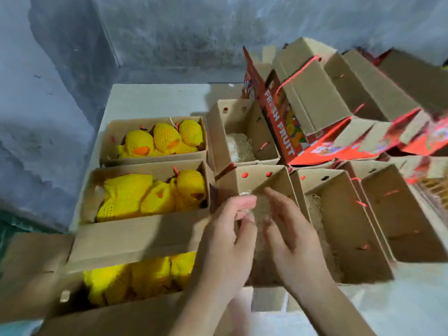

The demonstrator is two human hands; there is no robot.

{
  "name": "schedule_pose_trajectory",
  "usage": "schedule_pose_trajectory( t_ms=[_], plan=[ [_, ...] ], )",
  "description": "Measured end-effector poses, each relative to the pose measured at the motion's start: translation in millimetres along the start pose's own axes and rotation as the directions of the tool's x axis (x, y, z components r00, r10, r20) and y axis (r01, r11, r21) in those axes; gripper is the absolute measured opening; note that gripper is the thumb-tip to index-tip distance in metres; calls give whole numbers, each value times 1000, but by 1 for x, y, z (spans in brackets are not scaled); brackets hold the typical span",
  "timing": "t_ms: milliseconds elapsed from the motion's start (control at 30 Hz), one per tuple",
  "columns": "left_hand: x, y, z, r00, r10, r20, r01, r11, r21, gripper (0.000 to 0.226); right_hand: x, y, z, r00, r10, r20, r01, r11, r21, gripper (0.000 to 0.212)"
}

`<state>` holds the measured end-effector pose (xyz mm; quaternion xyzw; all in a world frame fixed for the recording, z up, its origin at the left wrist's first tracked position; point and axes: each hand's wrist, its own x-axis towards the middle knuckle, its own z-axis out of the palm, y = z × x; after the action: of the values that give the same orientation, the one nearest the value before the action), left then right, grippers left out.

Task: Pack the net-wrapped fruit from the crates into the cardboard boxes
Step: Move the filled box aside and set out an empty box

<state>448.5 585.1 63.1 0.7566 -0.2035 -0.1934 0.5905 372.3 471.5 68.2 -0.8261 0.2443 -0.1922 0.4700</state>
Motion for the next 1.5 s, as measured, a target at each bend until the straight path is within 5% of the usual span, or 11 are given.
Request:
schedule_pose_trajectory(
  t_ms=[300, 467, 567, 700, 767, 867, 1033, 1267, 1333, 1400, 1500],
  plan=[
    [-56, 54, 205, 983, 2, 181, 22, 991, -128, 32, -65, 99, -190, 997, 55, -50, -54, 998, 21, 49],
    [-88, 59, 318, 986, -55, 160, 71, 993, -99, 30, -91, 194, -315, 987, 81, -140, -106, 978, -181, 50],
    [-98, 58, 366, 978, -96, 187, 102, 995, -21, 32, -87, 231, -351, 994, 107, 31, -85, 909, -407, 58],
    [-87, 50, 400, 968, -198, 151, 193, 980, 47, 33, -68, 251, -341, 916, 111, 385, 52, 920, -388, 65],
    [-78, 45, 407, 966, -229, 121, 225, 973, 49, 32, -60, 263, -331, 893, 115, 436, 102, 890, -444, 58],
    [-67, 39, 408, 978, -192, 81, 192, 981, 5, 32, -48, 281, -339, 969, 132, 209, -3, 852, -524, 27],
    [-42, 41, 412, 987, -131, 88, 125, 990, 69, 33, -48, 327, -408, 974, 219, -63, -226, 900, -373, 9],
    [-13, 42, 454, 994, -47, -101, 56, 994, 89, 41, -29, 375, -487, 974, 158, -161, -204, 921, -331, 18],
    [7, 39, 469, 988, -18, -150, 34, 994, 102, 46, -14, 384, -498, 959, 187, -213, -244, 927, -284, 40],
    [22, 33, 485, 982, -99, -159, 128, 974, 186, 56, 7, 391, -515, 963, 244, -117, -268, 920, -286, 71],
    [21, 29, 504, 943, -277, -183, 314, 923, 220, 53, 36, 396, -532, 955, 270, 125, -218, 921, -322, 72]
  ],
)
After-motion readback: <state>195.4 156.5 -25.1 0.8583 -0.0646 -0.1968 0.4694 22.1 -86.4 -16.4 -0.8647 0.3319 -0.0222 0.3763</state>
